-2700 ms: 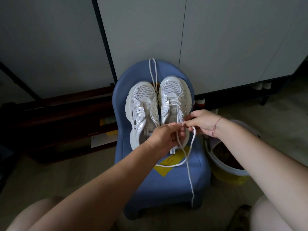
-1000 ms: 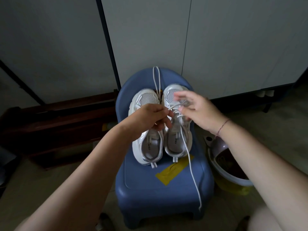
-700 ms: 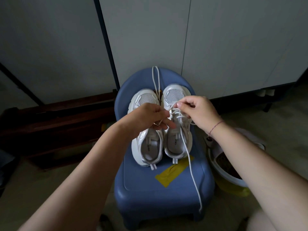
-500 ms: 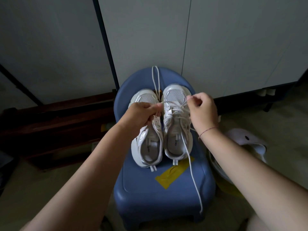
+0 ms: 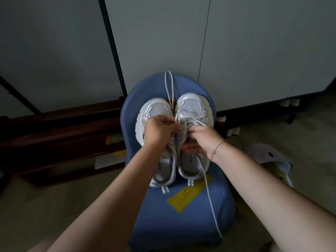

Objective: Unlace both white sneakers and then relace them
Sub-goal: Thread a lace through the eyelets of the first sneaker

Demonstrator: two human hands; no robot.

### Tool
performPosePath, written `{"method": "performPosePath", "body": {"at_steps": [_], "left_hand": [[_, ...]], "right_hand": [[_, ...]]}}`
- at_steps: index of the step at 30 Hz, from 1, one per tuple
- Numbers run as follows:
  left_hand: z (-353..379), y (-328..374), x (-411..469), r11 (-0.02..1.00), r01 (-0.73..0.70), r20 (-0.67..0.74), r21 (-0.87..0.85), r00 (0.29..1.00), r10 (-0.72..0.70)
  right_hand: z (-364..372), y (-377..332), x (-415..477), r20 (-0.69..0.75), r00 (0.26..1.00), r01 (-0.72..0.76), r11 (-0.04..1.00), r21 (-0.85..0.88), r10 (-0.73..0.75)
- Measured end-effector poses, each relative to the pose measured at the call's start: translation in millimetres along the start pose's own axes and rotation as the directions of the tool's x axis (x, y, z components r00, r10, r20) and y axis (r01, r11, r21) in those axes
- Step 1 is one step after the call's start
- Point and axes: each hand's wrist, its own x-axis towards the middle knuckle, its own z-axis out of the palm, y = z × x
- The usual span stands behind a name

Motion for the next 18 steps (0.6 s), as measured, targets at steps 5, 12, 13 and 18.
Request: {"method": "performPosePath", "body": {"at_steps": [5, 12, 13, 18], "left_hand": [[4.6, -7.0, 1.5, 0.98, -0.091, -0.03, 0.178, 0.995, 0.098], [4.7, -4.2, 1.0, 0.969, -0.078, -0.016, 0.235, 0.996, 0.084], [4.2, -3.9, 0.5, 0.97, -0.074, -0.016, 0.233, 0.997, 0.08], [6.3, -4.7, -3.0, 0.962, -0.088, -0.02, 0.257, 0.995, 0.097]], "right_hand": [[-7.5, 1.1, 2.7, 0.059, 0.998, 0.009, 0.996, 0.086, -0.015], [-10.9, 4.5, 5.8, 0.085, 0.995, 0.045, 0.998, 0.054, -0.049], [-10.9, 4.7, 5.5, 0.086, 0.995, 0.048, 0.997, 0.054, -0.053], [-11.3, 5.7, 4.0, 0.107, 0.992, 0.064, 0.997, 0.051, -0.069]]}}
